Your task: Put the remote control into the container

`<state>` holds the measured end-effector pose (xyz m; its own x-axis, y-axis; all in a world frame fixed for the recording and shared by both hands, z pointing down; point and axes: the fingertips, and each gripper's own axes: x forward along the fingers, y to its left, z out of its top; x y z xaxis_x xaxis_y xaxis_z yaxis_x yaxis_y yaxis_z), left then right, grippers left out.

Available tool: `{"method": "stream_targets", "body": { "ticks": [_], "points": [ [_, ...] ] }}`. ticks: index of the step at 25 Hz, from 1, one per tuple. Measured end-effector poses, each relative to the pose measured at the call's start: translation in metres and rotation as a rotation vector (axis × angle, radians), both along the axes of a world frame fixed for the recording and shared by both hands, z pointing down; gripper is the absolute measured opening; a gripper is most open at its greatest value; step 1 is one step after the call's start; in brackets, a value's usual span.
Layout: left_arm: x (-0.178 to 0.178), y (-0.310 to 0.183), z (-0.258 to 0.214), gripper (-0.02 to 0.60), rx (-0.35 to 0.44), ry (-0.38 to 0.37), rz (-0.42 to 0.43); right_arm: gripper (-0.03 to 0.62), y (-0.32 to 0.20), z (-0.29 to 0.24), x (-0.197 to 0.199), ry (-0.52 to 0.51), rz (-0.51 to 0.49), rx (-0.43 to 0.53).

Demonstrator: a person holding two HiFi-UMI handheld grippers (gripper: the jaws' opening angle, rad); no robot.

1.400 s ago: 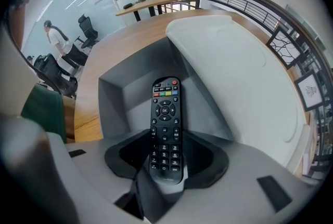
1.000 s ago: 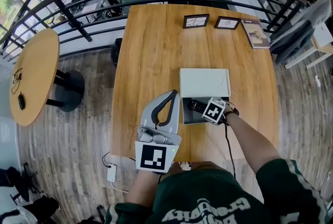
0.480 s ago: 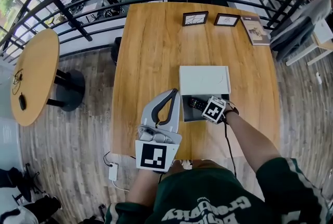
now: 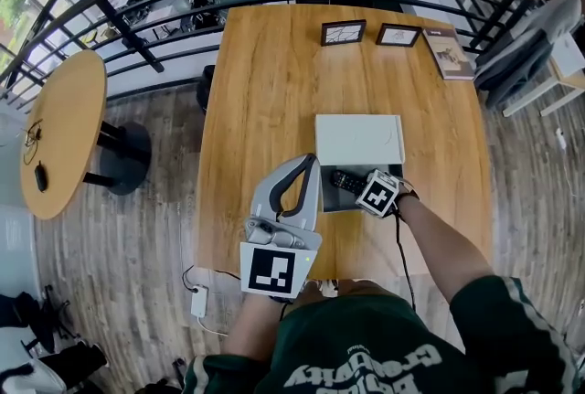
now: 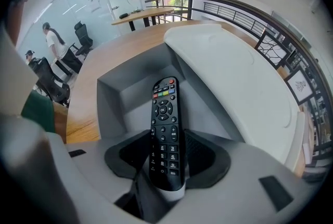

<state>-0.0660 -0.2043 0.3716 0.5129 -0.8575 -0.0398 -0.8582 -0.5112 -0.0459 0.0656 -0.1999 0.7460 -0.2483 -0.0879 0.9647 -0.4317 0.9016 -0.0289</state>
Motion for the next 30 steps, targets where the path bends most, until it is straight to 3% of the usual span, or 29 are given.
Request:
{"method": "stream_targets", "body": {
  "ticks": [5,12,24,30],
  "points": [
    [0.0,0.002,0.001,-0.002,0.0,-0.005,0.001,0.206,0.002,0.001,-0.002,-0.078,0.077,-0.012],
    [0.0,0.005,0.001,-0.002,-0.001,-0.009,0.005,0.308,0.001,-0.009,-0.009,-0.213,0.205,-0.079],
    [0.007,0.009,-0.023,-0.002,0.039,0.017,0.009,0.311,-0.011,-0.036,-0.005,-0.306,0.325,-0.024],
    [0.011,0.01,-0.023,-0.002,0.028,0.009,0.027,0.311,-0.007,-0.044,-0.012,-0.324,0.312,-0.004]
  ]
}}
